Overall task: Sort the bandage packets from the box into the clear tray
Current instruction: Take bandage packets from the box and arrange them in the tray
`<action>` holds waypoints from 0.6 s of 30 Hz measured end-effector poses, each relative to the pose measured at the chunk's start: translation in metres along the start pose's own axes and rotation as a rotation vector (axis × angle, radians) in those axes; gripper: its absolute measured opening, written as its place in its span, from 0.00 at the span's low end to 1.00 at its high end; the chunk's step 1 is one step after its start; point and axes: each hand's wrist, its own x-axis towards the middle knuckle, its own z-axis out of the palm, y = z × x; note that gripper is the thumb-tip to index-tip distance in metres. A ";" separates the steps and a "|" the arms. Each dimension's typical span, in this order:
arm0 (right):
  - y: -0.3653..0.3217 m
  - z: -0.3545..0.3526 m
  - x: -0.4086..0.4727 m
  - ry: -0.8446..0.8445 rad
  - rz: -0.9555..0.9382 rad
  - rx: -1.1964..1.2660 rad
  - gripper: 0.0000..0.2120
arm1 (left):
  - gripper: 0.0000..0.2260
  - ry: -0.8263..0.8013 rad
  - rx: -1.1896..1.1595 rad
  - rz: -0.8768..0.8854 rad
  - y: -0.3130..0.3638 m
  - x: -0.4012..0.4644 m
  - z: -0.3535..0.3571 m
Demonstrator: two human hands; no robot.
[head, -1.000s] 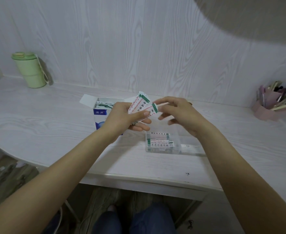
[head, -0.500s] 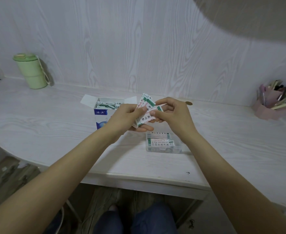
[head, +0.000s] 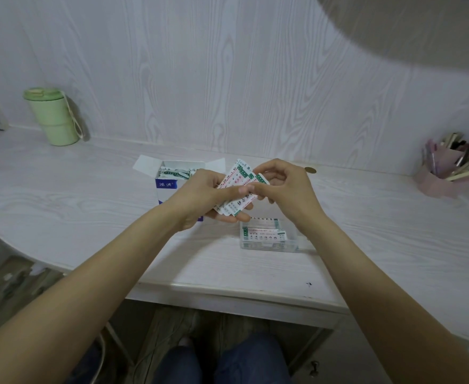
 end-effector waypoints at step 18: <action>0.009 0.004 0.000 0.059 0.082 0.053 0.10 | 0.08 0.061 -0.077 -0.004 -0.001 -0.001 -0.004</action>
